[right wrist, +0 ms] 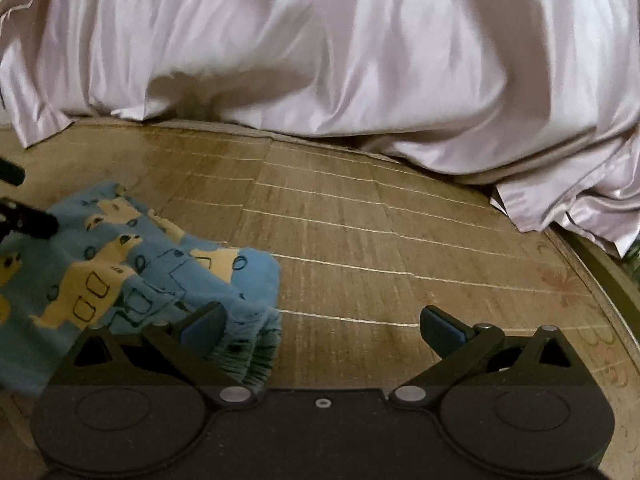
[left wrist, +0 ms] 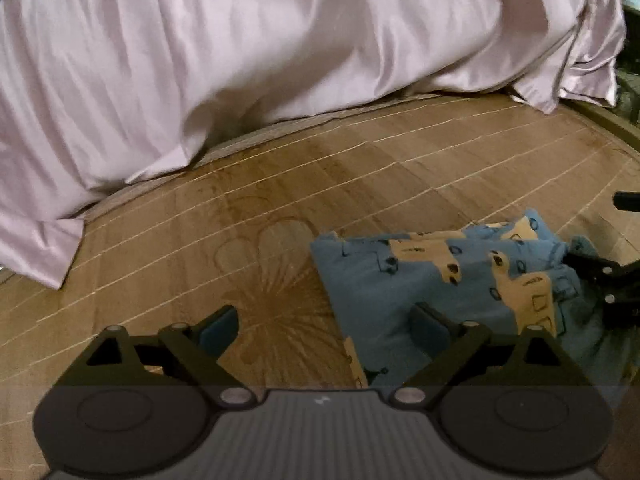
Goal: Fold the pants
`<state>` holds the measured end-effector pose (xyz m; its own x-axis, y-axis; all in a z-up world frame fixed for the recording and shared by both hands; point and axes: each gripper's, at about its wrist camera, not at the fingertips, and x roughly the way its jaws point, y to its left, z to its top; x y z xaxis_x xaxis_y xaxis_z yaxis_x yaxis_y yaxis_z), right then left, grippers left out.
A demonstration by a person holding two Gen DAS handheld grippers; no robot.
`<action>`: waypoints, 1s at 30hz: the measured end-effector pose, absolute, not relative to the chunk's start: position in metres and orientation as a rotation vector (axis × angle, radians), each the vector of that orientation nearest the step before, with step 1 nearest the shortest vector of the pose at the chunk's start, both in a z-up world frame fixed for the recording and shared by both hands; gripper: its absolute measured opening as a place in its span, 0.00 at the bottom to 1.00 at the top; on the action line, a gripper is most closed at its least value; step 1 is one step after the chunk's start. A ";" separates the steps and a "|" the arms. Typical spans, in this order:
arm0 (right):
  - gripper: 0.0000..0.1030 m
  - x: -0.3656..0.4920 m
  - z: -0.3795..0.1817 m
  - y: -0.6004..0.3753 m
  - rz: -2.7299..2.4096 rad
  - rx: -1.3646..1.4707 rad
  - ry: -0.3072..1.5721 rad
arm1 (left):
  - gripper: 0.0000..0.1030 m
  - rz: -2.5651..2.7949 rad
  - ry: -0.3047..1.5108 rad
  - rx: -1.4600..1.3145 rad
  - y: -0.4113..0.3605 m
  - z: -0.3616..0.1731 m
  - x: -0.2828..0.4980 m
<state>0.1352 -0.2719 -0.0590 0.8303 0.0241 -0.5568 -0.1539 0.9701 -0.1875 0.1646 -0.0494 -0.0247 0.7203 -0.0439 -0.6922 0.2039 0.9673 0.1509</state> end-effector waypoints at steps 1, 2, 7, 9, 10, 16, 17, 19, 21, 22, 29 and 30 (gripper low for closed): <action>0.99 0.134 -0.057 -0.274 0.086 -0.224 0.587 | 0.94 -0.135 0.753 0.220 -0.048 -0.025 0.162; 0.99 0.133 -0.055 -0.276 0.076 -0.224 0.585 | 0.94 -0.132 0.759 0.212 -0.047 -0.025 0.161; 0.99 0.119 -0.032 -0.277 0.168 -0.149 0.618 | 0.95 -0.106 0.789 0.129 -0.037 -0.016 0.152; 0.99 0.109 -0.026 -0.275 0.237 -0.125 0.649 | 0.97 -0.100 0.810 0.101 -0.034 -0.013 0.149; 0.99 0.105 -0.024 -0.273 0.266 -0.116 0.667 | 0.97 -0.099 0.820 0.086 -0.032 -0.012 0.146; 0.99 0.106 -0.030 -0.266 0.318 -0.133 0.786 | 0.99 -0.108 0.884 0.022 -0.031 -0.016 0.127; 0.99 0.107 -0.032 -0.266 0.308 -0.140 0.805 | 0.99 -0.110 0.891 0.031 -0.033 -0.018 0.125; 0.99 0.108 -0.036 -0.268 0.294 -0.156 0.838 | 0.99 -0.112 0.893 0.063 -0.037 -0.022 0.120; 0.99 0.108 -0.041 -0.270 0.295 -0.163 0.864 | 0.99 -0.112 0.884 0.103 -0.041 -0.025 0.115; 0.99 0.107 -0.041 -0.272 0.303 -0.155 0.862 | 0.99 -0.115 0.881 0.117 -0.044 -0.025 0.113; 0.99 0.104 -0.023 -0.293 0.353 -0.070 0.731 | 1.00 -0.151 0.883 0.116 -0.044 -0.017 0.107; 0.99 0.106 -0.022 -0.296 0.358 -0.044 0.716 | 1.00 -0.169 0.878 0.086 -0.041 -0.015 0.105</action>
<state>0.1055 -0.2956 -0.0219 0.6964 0.3062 -0.6491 -0.3359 0.9383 0.0822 0.1053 -0.0409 -0.0152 0.6264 -0.1121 -0.7714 0.1830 0.9831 0.0057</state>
